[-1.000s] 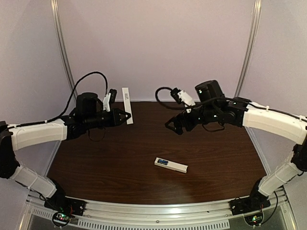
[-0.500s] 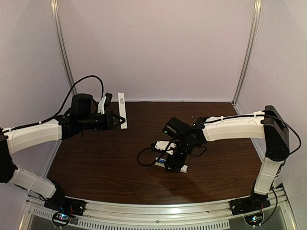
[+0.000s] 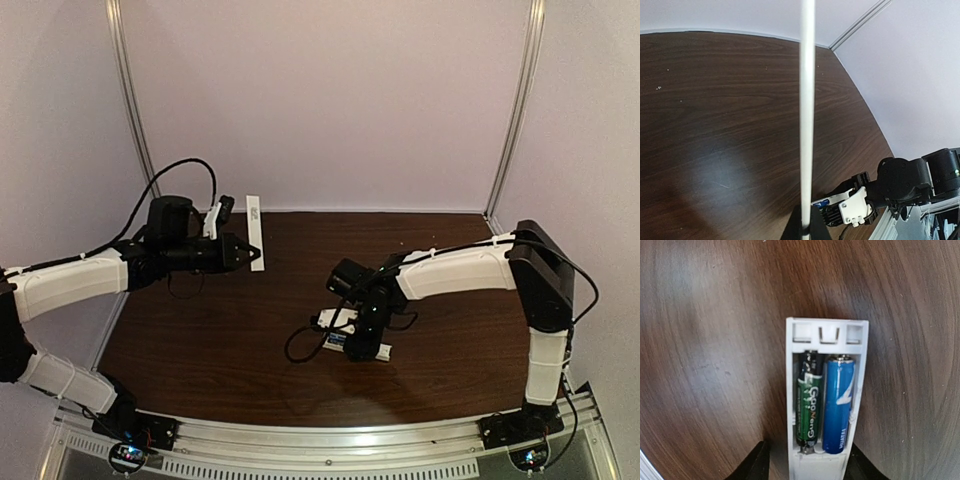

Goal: Load the batteries into the remote control
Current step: Move the remote control without the battery cover to the center of the board.

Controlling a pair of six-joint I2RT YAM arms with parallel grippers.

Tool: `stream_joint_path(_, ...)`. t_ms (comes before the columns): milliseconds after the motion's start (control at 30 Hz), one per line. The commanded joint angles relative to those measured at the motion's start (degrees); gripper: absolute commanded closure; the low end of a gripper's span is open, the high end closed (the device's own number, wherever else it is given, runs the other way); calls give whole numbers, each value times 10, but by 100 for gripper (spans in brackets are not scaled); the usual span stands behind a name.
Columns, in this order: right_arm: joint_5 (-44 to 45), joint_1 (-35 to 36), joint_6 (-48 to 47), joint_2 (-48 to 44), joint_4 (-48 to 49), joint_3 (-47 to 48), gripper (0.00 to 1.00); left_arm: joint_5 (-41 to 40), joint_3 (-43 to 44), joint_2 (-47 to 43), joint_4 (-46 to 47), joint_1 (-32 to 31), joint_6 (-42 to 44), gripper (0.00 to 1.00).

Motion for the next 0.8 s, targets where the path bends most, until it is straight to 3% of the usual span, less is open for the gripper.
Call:
stream_joint_path(0,13,14,-34,19,-19,16,53,14,6,-4,-12,5,14,100)
stream_joint_path(200,-14,43,-66,34,-24,30,70,17,10,-1,-19,6,20,100)
stream_joint_path(333,-12,59,-73,46,-29,41,72,31,14,9,-25,6,25,100)
stream_joint_path(367,-9,61,-74,47,-28,41,69,36,16,12,-27,6,28,100)
stream_joint_path(600,35,66,-67,-4,-11,39,29,88,34,43,-55,6,55,100)
stream_joint_path(767,43,66,-29,-138,35,31,22,148,66,69,-108,5,114,100)
